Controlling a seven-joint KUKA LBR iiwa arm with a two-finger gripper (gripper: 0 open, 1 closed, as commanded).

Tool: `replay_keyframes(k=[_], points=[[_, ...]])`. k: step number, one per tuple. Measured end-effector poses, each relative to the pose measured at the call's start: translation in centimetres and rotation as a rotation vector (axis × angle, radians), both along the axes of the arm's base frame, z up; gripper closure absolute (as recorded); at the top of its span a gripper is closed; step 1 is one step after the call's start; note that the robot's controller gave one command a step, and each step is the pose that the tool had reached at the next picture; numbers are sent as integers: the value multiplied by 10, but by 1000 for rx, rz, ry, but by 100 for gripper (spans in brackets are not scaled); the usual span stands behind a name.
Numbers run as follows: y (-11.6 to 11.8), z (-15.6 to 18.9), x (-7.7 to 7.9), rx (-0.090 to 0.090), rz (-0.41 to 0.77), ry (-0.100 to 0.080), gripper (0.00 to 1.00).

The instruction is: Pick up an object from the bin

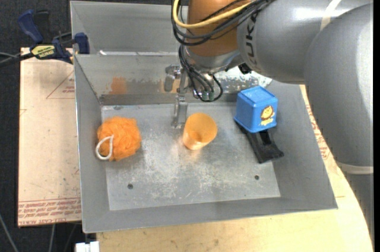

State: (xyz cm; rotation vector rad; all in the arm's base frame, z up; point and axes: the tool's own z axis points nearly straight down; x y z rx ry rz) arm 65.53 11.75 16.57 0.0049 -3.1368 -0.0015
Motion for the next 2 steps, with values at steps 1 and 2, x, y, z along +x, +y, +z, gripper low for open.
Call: replay_keyframes(k=[1, 2], points=[[0, 5, 1, 1, -1, -6, 0], [-49, -16, -42, 2, 57, -7, 0]])
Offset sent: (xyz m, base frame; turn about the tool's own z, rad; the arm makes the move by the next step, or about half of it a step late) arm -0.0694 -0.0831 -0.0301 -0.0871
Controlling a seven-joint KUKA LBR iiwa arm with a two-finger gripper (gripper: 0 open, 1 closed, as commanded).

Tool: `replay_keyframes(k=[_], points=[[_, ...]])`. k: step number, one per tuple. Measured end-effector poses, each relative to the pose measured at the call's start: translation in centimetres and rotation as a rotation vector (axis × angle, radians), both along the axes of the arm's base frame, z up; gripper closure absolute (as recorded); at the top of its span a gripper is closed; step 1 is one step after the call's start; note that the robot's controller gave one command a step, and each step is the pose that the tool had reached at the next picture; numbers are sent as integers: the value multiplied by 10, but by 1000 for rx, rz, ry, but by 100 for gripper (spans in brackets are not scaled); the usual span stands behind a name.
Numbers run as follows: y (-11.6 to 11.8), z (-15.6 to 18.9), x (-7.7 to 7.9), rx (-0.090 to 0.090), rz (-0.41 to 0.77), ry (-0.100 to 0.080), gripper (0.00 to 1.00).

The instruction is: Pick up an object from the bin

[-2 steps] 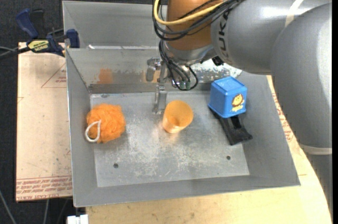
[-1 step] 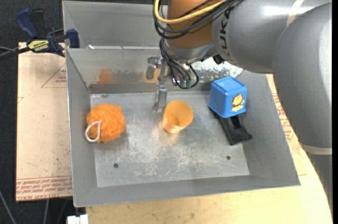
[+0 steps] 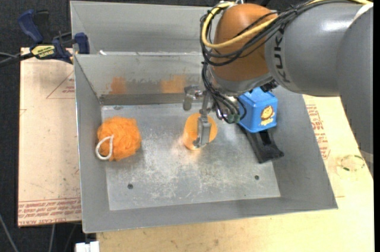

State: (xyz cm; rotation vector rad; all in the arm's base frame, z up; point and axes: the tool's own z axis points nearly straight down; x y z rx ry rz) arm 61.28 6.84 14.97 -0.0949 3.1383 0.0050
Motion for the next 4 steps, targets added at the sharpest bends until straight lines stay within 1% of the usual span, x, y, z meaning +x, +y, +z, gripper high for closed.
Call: replay_keyframes(k=[1, 2, 3, 4], points=[[-26, -16, -16, -5, 69, 4, 0], [-6, -34, 6, 0, 253, -4, 0], [-27, -71, 4, -2, 392, 1, 0], [-32, -81, 7, -3, 435, 3, 0]])
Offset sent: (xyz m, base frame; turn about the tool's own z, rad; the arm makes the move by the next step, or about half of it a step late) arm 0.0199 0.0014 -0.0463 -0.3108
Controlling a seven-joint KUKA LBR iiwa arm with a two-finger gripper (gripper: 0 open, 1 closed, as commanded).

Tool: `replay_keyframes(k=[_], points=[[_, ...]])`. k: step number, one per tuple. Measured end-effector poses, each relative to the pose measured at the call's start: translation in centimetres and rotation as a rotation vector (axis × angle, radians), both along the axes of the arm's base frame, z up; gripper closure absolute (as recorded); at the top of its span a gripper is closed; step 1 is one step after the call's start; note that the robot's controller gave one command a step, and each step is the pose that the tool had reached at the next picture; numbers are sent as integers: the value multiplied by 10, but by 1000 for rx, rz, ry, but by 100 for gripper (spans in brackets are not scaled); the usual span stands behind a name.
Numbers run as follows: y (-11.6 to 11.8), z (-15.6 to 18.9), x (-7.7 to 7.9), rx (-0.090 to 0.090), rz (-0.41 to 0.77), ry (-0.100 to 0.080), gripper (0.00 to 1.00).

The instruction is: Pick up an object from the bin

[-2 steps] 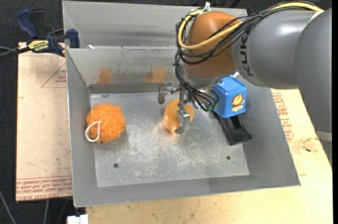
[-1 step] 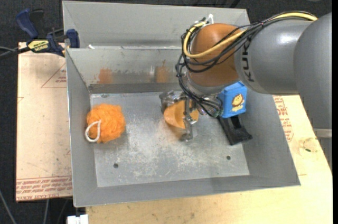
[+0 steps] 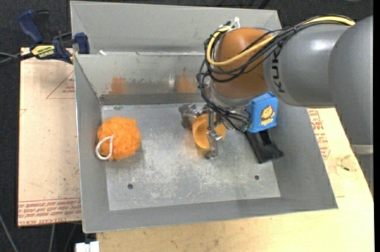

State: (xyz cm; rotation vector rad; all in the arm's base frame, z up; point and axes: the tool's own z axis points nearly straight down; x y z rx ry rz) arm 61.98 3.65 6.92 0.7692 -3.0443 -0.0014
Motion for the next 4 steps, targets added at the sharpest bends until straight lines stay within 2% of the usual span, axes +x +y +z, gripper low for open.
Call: replay_keyframes(k=[1, 2, 3, 4], points=[[3, 7, 11, 3, 201, -7, 0], [-28, 12, 6, 3, -30, -3, 0], [-46, 13, 1, 3, -173, -4, 0], [-65, 19, -4, 4, 25, -5, 0]])
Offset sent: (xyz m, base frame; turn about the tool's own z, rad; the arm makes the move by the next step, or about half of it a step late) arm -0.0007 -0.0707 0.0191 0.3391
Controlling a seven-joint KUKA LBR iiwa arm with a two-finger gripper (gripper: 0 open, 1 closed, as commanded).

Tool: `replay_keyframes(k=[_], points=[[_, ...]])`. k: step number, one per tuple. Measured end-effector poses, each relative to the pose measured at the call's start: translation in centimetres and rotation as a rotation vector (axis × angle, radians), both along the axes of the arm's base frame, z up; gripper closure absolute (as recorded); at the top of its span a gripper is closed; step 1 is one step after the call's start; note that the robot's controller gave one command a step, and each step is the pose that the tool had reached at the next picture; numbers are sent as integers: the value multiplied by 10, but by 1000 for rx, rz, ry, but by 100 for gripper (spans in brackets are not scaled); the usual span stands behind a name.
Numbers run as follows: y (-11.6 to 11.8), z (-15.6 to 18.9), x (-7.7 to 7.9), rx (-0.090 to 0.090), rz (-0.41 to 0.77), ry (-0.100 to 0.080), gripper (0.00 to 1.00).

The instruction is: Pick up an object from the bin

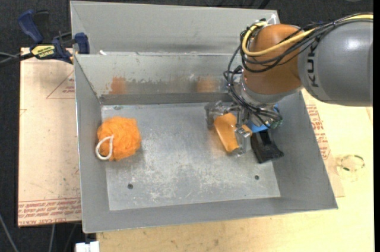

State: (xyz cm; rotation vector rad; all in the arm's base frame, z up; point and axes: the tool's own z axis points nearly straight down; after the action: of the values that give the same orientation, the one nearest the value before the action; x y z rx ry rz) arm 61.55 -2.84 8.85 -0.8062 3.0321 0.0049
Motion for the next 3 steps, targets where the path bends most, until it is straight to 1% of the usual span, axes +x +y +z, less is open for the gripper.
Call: replay_keyframes(k=[1, 2, 3], points=[[-20, 14, -4, 1, -20, -1, 0], [-23, 19, -6, 1, -36, 0, 0], [-36, 27, 4, 2, 121, -8, 100]])
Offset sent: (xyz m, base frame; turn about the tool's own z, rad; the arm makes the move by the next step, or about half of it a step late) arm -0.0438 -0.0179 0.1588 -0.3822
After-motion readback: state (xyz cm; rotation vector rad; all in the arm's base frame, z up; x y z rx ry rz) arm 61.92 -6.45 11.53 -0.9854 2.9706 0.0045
